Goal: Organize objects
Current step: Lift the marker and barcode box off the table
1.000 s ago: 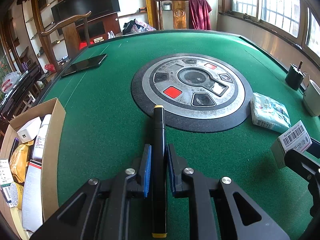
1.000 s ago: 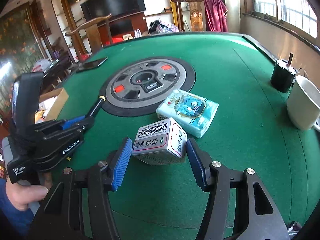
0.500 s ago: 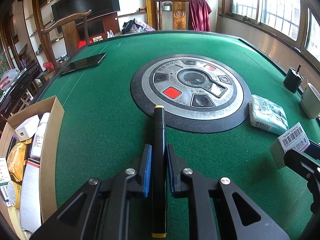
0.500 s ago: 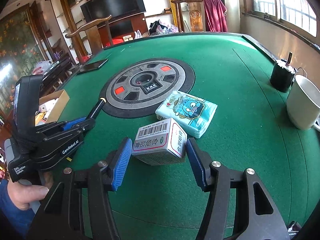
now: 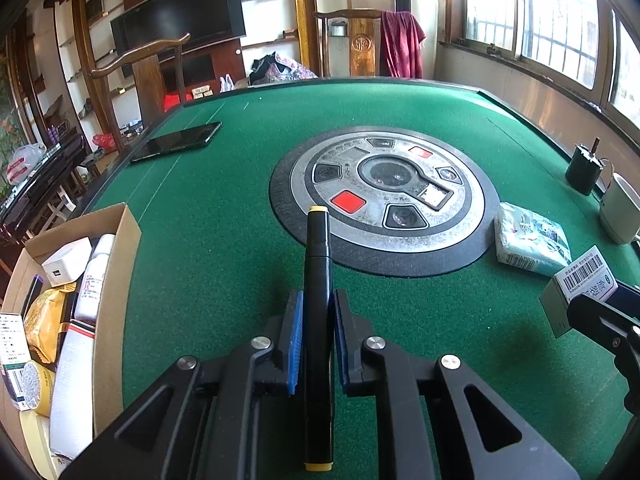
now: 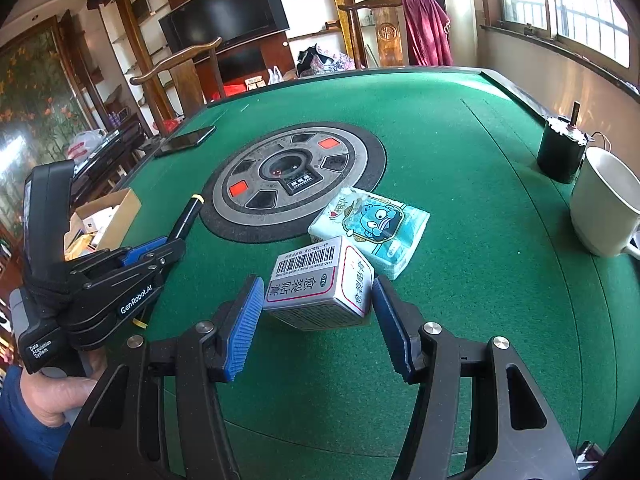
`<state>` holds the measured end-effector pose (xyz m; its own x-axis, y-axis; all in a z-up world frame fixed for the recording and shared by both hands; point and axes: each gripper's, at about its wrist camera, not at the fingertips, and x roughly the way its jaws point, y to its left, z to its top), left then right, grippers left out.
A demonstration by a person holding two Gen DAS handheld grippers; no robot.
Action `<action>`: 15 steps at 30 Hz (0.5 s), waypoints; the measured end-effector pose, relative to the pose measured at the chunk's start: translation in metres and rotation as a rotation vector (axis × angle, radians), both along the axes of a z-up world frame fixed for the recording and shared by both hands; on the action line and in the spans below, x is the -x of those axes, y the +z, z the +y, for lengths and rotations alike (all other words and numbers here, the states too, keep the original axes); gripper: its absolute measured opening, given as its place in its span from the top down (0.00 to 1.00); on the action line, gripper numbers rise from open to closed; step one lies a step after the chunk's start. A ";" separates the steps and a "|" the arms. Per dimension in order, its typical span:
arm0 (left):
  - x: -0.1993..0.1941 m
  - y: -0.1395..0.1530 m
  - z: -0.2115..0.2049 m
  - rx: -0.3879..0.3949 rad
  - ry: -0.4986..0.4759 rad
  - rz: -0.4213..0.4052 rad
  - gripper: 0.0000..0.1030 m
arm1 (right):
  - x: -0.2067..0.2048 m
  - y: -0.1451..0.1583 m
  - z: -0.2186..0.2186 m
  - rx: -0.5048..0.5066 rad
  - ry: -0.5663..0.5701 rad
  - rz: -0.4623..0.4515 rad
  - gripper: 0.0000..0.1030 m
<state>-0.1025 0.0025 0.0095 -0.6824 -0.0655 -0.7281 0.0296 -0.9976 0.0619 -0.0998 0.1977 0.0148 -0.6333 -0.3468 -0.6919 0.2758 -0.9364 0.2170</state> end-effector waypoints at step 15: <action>-0.029 0.019 0.006 0.044 -0.015 0.111 0.87 | -0.011 0.010 0.009 0.063 -0.026 0.040 0.45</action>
<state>-0.0730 0.0086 0.0282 -0.7596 -0.0851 -0.6448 0.0242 -0.9944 0.1027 -0.0890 0.2067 0.0250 -0.6694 -0.3722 -0.6430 0.2615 -0.9281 0.2649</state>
